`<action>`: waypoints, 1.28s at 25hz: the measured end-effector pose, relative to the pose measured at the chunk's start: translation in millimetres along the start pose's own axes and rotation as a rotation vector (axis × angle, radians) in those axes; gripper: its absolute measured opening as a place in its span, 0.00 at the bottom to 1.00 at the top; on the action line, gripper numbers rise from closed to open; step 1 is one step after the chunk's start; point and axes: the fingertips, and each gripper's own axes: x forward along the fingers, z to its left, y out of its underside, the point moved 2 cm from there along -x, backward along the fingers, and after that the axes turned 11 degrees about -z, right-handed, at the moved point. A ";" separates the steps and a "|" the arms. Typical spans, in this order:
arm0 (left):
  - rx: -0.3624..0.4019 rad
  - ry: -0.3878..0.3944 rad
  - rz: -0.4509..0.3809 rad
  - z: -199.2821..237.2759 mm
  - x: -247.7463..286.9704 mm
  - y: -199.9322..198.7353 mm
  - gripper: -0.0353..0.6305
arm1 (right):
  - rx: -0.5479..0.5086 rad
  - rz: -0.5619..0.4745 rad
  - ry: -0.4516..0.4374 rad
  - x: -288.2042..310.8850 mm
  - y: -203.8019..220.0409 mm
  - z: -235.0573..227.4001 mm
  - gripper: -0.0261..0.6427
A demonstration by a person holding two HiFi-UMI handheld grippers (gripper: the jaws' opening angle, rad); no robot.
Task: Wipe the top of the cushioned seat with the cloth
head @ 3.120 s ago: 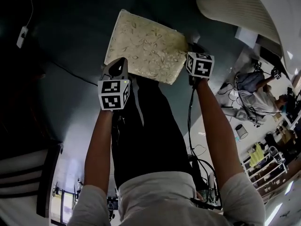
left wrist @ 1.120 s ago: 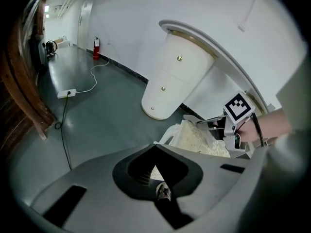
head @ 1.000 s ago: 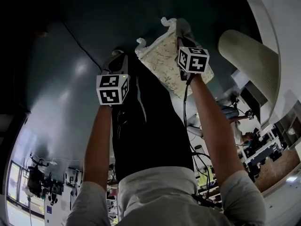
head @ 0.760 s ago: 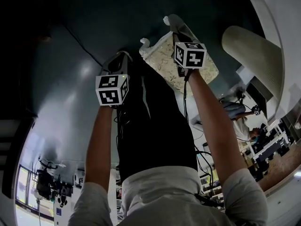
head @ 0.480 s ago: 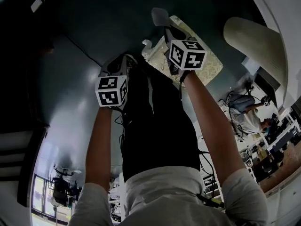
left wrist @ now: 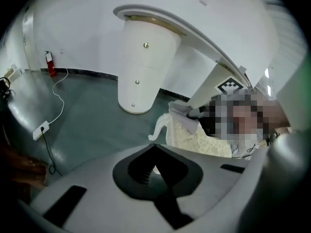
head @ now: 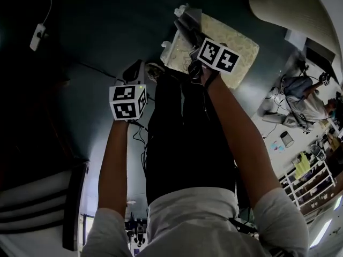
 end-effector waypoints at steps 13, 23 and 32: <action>0.061 0.059 0.033 -84.9 28.3 25.0 0.07 | -0.216 -0.030 -0.052 -22.3 12.6 -43.9 0.06; 0.135 0.143 0.044 -148.0 58.3 16.4 0.07 | -0.273 -0.012 0.044 -55.4 4.5 -92.8 0.06; 0.188 0.177 0.063 -182.0 73.7 24.1 0.07 | -0.231 -0.028 0.080 -88.1 8.8 -131.9 0.06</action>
